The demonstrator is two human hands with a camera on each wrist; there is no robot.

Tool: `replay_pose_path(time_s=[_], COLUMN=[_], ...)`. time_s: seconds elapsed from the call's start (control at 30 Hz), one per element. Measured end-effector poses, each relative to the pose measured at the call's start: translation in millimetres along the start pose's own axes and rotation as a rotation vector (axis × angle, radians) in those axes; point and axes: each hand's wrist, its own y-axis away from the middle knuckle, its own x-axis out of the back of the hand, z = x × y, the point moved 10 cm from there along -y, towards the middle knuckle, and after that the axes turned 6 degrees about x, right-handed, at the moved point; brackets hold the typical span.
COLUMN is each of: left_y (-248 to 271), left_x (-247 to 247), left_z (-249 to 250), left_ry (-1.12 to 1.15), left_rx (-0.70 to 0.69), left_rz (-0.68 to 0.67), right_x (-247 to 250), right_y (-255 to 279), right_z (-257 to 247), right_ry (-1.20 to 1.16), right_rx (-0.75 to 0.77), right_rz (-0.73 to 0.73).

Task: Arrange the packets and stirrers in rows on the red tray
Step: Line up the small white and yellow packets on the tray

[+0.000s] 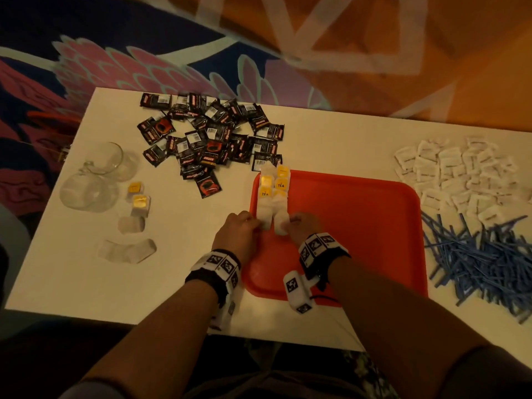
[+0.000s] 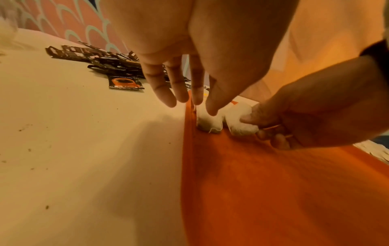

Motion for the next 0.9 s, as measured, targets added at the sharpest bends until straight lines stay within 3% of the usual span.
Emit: replay_pose_path(time_s=[0.17,0.37,0.67,0.9], left_y=[1,2,-5,-13], left_x=[-5,-10,-18,-28], left_z=[10,9,1,-3], left_ry=[-0.115,-0.142,-0.072,-0.08], left_rx=[-0.064,-0.031,0.003,-0.032], left_rz=[-0.068,-0.115,-0.101,-0.1], right_x=[-2,8,15,4], right_y=[-6,-4,-1,-1], right_z=[0,17,11,-1], right_ry=[0.041,-0.007,-0.092,-0.044], right_rx=[-0.042,-0.1,0.011,0.133], right_rz=[0.02,0.138,0.244,0.147])
